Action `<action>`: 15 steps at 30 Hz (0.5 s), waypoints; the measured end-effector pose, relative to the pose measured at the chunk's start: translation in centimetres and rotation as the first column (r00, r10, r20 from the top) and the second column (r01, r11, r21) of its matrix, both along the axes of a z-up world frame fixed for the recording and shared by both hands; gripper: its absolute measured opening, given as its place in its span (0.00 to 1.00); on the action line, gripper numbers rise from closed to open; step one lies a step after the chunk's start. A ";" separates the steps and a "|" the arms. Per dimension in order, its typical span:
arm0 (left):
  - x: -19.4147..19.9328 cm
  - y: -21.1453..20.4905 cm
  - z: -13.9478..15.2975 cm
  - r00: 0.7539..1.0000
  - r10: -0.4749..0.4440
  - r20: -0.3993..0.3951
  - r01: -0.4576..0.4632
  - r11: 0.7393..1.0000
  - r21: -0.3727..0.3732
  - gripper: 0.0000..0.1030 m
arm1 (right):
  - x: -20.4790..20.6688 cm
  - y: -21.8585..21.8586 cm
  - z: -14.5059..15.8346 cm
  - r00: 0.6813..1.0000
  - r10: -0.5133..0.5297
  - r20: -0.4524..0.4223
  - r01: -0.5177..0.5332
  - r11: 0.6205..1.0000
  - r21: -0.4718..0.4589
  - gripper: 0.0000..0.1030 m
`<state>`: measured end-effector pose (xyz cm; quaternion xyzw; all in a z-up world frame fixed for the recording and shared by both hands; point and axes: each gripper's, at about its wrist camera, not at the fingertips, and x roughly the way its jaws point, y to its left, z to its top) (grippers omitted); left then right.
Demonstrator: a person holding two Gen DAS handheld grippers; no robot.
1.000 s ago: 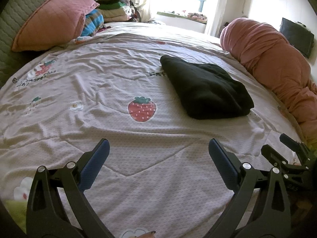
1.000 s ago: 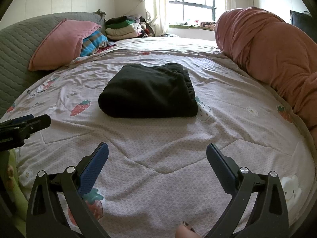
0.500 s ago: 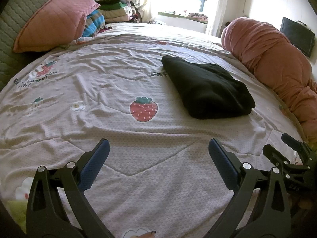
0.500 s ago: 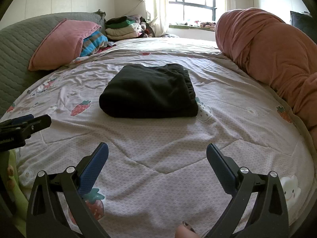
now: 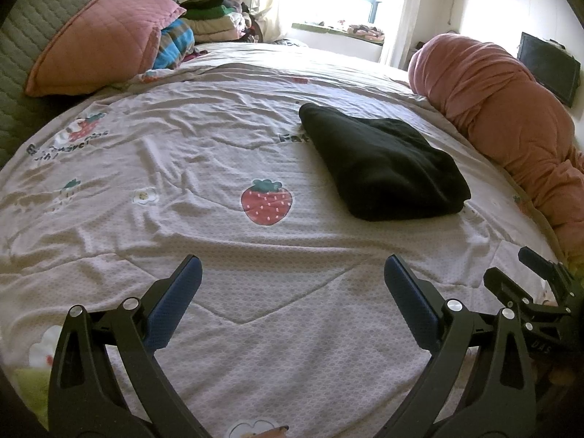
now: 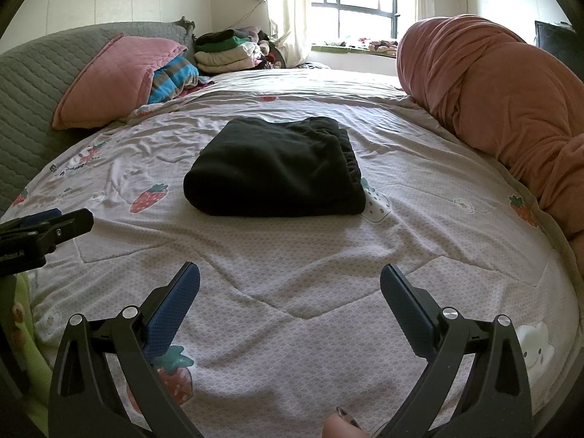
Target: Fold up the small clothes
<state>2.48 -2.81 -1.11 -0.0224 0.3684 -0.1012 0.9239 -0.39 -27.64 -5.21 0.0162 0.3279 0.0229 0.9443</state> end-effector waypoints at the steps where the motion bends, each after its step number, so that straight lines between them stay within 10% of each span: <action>1: 0.0 0.0 0.0 1.000 -0.002 0.001 0.002 1.000 0.000 0.91 | 0.0 0.0 0.0 1.000 0.000 0.001 0.000 1.000 0.000 0.96; 15: 0.2 0.4 0.1 0.999 0.038 0.010 -0.038 0.999 0.035 0.91 | -0.2 -4.6 -0.4 0.983 -0.176 -0.057 0.178 0.983 0.045 0.96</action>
